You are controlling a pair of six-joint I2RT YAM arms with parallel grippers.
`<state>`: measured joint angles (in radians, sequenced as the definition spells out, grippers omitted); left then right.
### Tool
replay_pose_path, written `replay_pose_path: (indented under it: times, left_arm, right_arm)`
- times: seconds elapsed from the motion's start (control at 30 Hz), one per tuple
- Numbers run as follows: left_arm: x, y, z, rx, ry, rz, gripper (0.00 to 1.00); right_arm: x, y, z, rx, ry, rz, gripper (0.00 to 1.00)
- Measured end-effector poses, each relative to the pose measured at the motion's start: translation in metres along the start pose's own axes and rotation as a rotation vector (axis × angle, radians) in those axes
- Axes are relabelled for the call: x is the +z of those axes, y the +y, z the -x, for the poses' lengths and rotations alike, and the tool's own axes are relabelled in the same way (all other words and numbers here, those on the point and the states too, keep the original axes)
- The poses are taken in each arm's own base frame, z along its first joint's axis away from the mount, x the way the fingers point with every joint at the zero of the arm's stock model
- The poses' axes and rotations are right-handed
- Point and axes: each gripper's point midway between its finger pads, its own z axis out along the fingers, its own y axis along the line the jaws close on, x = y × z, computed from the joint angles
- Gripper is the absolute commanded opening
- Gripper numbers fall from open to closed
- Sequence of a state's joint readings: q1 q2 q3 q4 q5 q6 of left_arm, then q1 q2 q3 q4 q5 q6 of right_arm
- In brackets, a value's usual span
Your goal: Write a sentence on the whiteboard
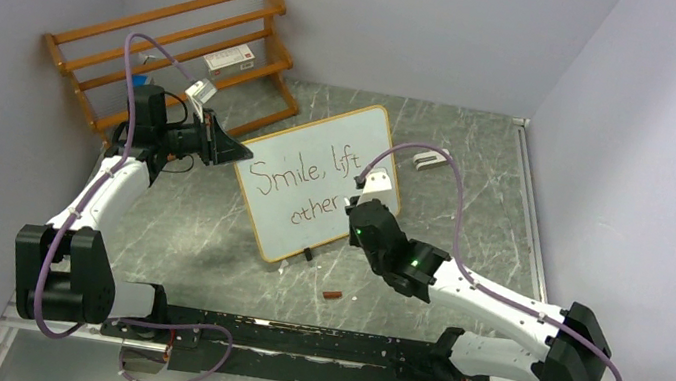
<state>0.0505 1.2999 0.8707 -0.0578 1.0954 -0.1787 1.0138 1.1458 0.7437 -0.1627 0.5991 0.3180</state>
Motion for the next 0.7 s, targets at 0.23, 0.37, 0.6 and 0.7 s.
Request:
replay_pose_path:
  times: [0.23,0.37,0.6,0.7]
  left_arm:
    - [0.0,0.0,0.0001,0.0,0.0,0.0,0.05]
    - [0.0001,0.0002,0.0002,0.0,0.0,0.0,0.05]
    - [0.0002,0.0003,0.0003,0.0,0.0,0.0,0.05]
    - [0.0002,0.0003,0.0003,0.0,0.0,0.0,0.05]
  right_arm:
    - [0.0044,0.0005,0.001,0.007,-0.006,-0.005,0.0]
    - [0.0046,0.0012,0.0025,0.01,-0.011,-0.002,0.0]
    - [0.0051,0.0031,0.0055,0.015,-0.022,0.006,0.0]
    - [0.0051,0.0034,0.0053,0.012,-0.021,0.009,0.0]
